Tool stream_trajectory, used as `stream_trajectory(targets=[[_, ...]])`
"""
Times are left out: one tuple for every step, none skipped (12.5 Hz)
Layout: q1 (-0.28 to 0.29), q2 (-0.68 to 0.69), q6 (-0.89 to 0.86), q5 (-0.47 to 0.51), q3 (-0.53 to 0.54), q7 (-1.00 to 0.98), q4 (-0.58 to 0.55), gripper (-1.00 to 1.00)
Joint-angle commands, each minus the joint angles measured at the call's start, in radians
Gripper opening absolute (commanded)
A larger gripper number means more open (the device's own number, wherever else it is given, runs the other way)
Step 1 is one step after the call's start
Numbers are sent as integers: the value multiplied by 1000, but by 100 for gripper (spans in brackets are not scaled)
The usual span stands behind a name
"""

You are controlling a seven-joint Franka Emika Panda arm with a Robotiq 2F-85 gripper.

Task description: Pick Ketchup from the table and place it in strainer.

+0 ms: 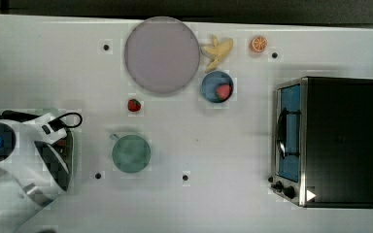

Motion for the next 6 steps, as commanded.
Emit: stream_trajectory(targets=[[-111,-176,-129,6,-1,74,56,100],[-145,-216,-184,7,-10,74,78,100],[-178,-249,-242,10,-26,73,103,100],[-209,-278,-310,14,-51,67,132,100],[-237,-298,-372,23,-82,62,168,100],[-260,-311,-433,26,-118,61,209,100]])
